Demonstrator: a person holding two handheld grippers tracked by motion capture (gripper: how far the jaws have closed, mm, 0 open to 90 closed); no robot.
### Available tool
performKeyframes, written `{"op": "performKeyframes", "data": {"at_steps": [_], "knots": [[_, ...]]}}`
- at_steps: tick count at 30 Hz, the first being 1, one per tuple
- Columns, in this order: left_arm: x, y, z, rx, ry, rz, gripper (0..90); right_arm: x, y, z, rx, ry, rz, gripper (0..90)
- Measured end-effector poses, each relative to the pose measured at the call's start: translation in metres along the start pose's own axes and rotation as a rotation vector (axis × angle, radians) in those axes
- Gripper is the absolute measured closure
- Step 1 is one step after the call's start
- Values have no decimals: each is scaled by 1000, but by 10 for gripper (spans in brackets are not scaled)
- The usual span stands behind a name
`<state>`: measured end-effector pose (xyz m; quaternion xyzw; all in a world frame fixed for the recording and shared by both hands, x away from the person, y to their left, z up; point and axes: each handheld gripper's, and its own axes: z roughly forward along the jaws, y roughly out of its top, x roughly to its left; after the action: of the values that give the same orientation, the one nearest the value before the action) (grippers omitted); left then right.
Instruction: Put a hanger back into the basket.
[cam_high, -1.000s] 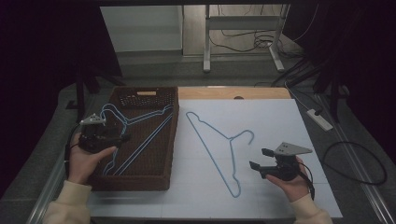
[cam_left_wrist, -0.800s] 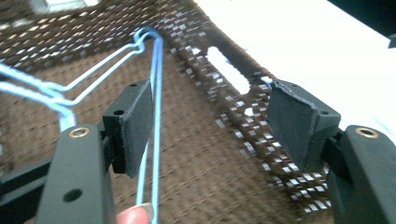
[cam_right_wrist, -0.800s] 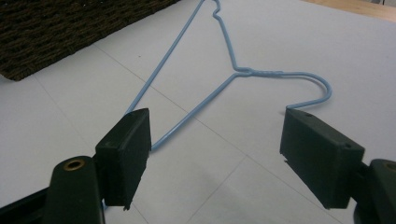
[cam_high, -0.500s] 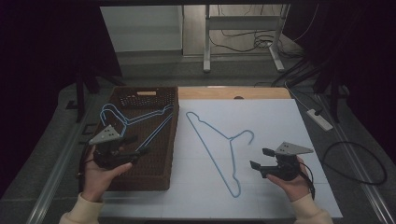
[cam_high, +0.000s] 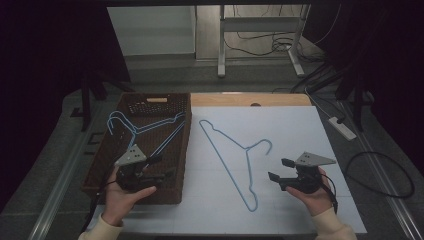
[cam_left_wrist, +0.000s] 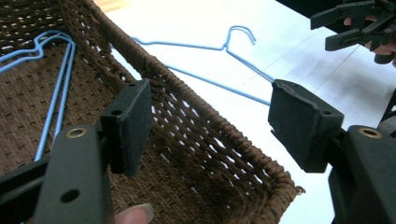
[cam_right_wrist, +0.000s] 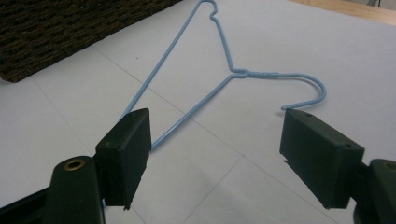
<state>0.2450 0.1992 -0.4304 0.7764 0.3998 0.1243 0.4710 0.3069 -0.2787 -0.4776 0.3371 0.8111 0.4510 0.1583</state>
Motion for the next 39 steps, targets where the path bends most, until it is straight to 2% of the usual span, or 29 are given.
{"op": "performKeyframes", "data": {"at_steps": [13,25,33,39], "knots": [[-4,-2,8,16,-5,4,317,0,0,1,7,-3,-8,254],[-2,-1,7,1,0,-1,317,0,0,0,4,-5,-3,260],[-3,-1,7,2,-6,0,316,-2,0,0,7,-24,-3,257],[-1,0,6,-1,-10,-6,315,-7,5,4,33,-34,11,271]]}}
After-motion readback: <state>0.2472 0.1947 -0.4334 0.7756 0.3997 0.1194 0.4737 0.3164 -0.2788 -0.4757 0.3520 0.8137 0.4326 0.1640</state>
